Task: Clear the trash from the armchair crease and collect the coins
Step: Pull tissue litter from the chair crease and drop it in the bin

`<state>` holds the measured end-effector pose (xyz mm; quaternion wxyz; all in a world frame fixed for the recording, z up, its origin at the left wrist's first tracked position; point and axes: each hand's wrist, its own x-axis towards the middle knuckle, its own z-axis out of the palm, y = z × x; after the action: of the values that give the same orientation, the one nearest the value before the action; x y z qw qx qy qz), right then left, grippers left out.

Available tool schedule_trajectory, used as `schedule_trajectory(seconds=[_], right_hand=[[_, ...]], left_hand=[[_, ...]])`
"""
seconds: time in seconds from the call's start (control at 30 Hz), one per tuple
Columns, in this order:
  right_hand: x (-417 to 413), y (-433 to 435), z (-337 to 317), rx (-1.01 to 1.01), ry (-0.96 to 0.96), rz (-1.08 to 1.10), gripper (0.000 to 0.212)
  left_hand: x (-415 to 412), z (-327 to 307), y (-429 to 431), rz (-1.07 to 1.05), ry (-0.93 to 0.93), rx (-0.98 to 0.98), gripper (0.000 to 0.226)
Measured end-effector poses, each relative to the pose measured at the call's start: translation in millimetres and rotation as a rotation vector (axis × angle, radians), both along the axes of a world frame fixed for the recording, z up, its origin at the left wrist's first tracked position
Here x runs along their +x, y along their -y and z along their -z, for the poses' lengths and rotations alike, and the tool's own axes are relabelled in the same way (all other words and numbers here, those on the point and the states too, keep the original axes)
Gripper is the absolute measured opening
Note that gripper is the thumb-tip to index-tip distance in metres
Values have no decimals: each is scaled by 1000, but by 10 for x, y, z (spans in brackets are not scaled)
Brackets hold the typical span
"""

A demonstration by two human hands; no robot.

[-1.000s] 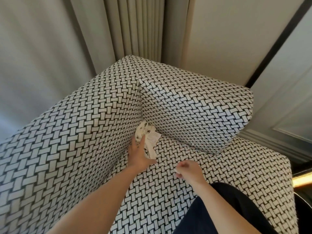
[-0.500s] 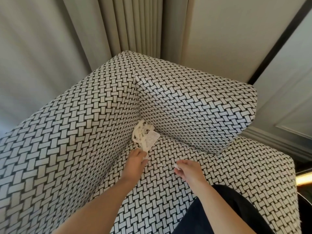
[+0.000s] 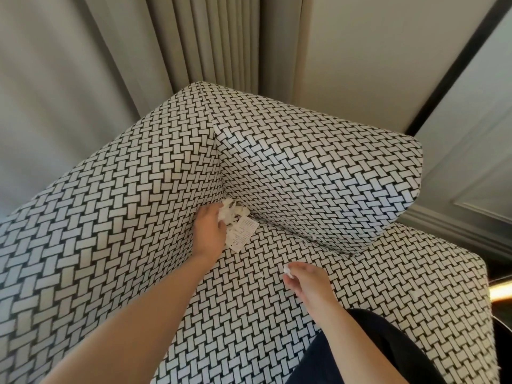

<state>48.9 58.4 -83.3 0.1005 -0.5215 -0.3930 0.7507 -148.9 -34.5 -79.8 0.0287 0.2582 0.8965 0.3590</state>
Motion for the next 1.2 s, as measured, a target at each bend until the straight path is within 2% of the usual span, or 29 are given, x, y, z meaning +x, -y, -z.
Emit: schedule_trajectory(seconds=[0.1,0.17,0.27,0.4,0.53,0.63,0.73,0.9,1.0,1.1,1.2], right_hand=[[-5,-6,31,-18,-10,15,10],[-16,-19,55,-32,-7,26,10],[-27,-31,88,-43,2,35,10],[-39,-43,105,-50,3,32,12],[-43,-38,92,-52,-1,24,12],[-27,-10,75,-33,5,8,11],[10,34,46,-3,14,-5,10],[81,106,-63,36,-10,-20,12],[132,152,-158,86,-33,-43,10],[211,212,-247,210,-50,-153,10],[312,281,-339,334,-77,-272,9]], left_hand=[[-32,24,-205,106,76,-196,70],[-60,50,-335,159,197,-311,77],[-92,107,-474,157,309,-456,71],[-137,163,-501,83,320,-652,58],[-161,219,-317,48,271,-463,38],[-58,234,-115,-13,261,-269,39],[103,233,66,-44,251,-174,41],[392,201,332,-104,292,-85,43],[551,170,475,-103,368,-80,36],[658,153,604,-124,444,-58,29],[758,109,674,-137,520,-56,34]])
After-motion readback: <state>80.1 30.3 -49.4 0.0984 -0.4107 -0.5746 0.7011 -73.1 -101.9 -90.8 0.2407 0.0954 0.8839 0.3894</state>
